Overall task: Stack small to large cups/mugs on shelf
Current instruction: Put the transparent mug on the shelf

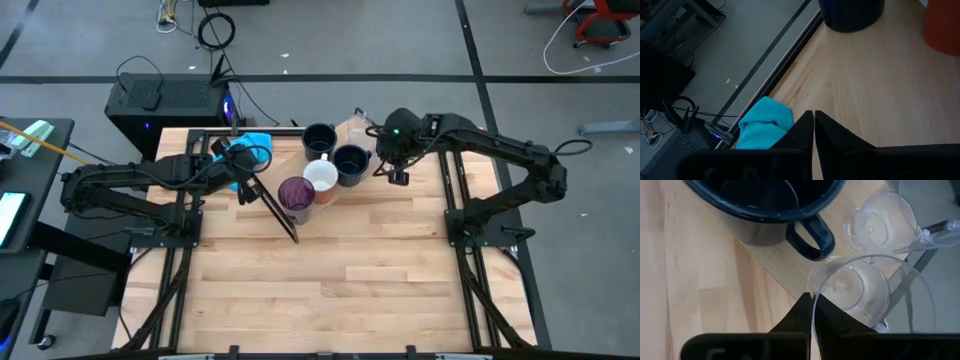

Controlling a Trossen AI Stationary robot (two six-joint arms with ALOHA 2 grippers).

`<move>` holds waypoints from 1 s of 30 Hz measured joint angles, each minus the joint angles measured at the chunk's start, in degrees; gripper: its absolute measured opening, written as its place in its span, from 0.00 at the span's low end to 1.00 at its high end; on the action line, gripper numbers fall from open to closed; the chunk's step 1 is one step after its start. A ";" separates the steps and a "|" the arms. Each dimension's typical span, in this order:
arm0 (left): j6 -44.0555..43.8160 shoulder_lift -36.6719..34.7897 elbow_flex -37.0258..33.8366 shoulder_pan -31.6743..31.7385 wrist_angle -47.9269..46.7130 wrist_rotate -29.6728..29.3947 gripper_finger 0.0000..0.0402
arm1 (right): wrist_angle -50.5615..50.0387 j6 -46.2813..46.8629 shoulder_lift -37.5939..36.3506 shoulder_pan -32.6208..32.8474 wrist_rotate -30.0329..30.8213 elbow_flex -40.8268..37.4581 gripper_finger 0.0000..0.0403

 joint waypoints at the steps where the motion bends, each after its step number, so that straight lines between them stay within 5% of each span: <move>1: 0.02 0.00 0.00 0.01 0.00 -0.01 0.05 | 0.00 0.00 0.12 -0.17 -0.21 0.00 0.04; 17: 0.02 0.02 0.00 0.02 -0.44 0.39 0.06 | 2.63 -0.66 1.20 -1.00 0.73 -0.02 0.21; 30: 0.02 0.02 0.00 0.02 -0.48 0.40 0.04 | 6.34 -3.11 1.01 -1.00 1.66 -0.03 0.23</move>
